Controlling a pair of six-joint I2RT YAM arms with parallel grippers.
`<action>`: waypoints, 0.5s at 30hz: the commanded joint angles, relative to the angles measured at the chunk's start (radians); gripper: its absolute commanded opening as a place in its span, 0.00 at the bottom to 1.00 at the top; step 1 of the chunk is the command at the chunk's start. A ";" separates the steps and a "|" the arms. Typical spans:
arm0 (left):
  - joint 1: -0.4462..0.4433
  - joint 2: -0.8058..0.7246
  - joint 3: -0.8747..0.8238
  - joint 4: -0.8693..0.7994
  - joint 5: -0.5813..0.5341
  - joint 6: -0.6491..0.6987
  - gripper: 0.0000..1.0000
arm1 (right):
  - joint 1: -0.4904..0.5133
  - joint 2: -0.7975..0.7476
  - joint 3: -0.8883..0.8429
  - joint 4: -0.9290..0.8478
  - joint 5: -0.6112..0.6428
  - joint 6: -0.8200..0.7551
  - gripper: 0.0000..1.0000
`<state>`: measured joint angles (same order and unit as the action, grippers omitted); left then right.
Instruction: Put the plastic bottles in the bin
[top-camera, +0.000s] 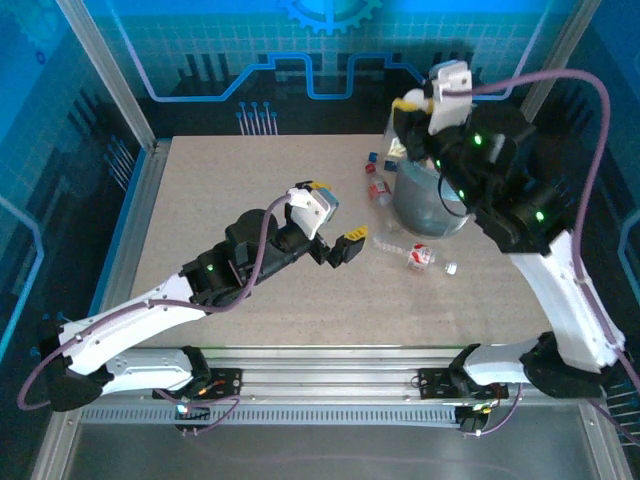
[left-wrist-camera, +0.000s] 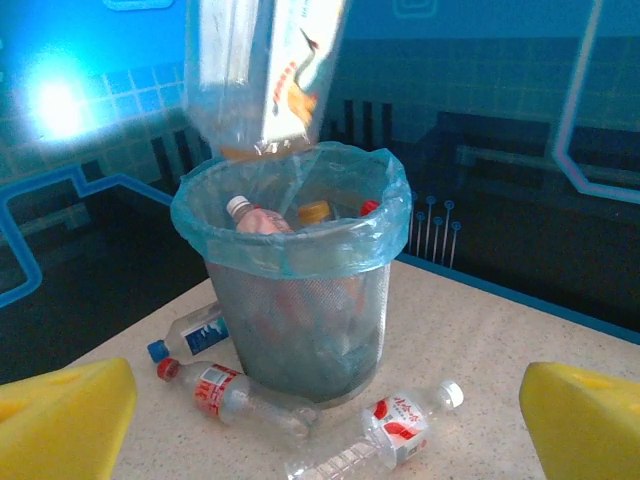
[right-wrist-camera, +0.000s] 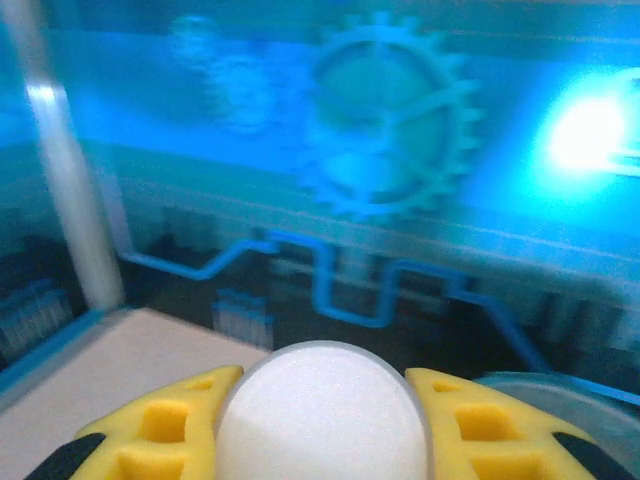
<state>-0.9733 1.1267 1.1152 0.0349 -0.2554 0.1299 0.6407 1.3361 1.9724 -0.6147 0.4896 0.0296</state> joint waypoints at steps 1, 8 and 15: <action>0.002 0.004 -0.015 0.030 -0.051 -0.017 0.99 | -0.090 0.094 0.074 -0.050 0.197 -0.041 0.00; 0.004 0.004 -0.049 0.025 -0.076 -0.032 0.99 | -0.215 0.255 0.111 -0.034 0.176 -0.006 0.00; 0.012 -0.008 -0.088 0.033 -0.100 -0.070 0.99 | -0.290 0.405 0.157 -0.054 0.099 0.058 0.00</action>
<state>-0.9703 1.1297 1.0508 0.0360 -0.3229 0.0963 0.3798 1.7119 2.0834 -0.6632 0.6128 0.0444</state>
